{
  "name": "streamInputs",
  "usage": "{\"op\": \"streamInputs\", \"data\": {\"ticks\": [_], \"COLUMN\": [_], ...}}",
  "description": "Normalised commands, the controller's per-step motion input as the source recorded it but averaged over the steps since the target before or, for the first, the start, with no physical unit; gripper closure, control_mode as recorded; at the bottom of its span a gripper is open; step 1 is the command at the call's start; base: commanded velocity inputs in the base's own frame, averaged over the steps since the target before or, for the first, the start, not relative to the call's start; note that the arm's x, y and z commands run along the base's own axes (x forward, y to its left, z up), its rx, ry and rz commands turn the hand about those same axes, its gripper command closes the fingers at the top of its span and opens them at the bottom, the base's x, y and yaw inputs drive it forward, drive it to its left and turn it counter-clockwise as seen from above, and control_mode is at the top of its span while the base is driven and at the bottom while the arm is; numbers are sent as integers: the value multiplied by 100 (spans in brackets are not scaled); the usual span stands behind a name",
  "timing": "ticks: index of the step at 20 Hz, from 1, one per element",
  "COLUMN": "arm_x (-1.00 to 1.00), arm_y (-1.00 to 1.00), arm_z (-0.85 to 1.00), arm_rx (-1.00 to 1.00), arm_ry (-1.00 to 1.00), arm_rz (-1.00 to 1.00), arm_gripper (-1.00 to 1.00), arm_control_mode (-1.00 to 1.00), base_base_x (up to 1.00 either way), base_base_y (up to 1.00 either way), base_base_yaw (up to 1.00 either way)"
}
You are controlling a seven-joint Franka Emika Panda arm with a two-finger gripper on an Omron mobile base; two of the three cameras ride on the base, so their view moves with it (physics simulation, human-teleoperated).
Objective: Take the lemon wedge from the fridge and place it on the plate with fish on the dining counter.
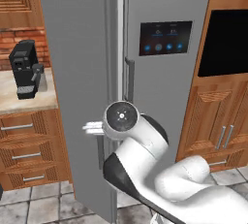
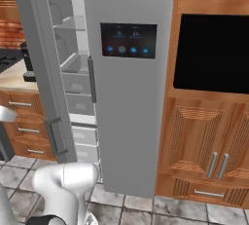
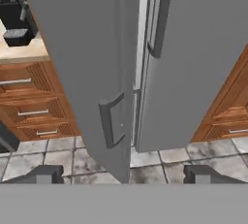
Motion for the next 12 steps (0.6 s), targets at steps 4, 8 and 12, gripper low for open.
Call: {"op": "streamInputs", "data": {"ticks": [4,8,12], "arm_x": [-90,-61,-5], "arm_y": [-100,-100,-63], "arm_z": [44,28,26], "arm_rx": [16,33,29], "arm_ry": [-8,-7,6], "arm_rz": [3,0,0], "arm_gripper": [-100,-100,-100], "arm_control_mode": [-100,-100,-100], "base_base_x": [0,0,0], "base_base_y": [0,0,0], "base_base_yaw": [0,0,0]}}
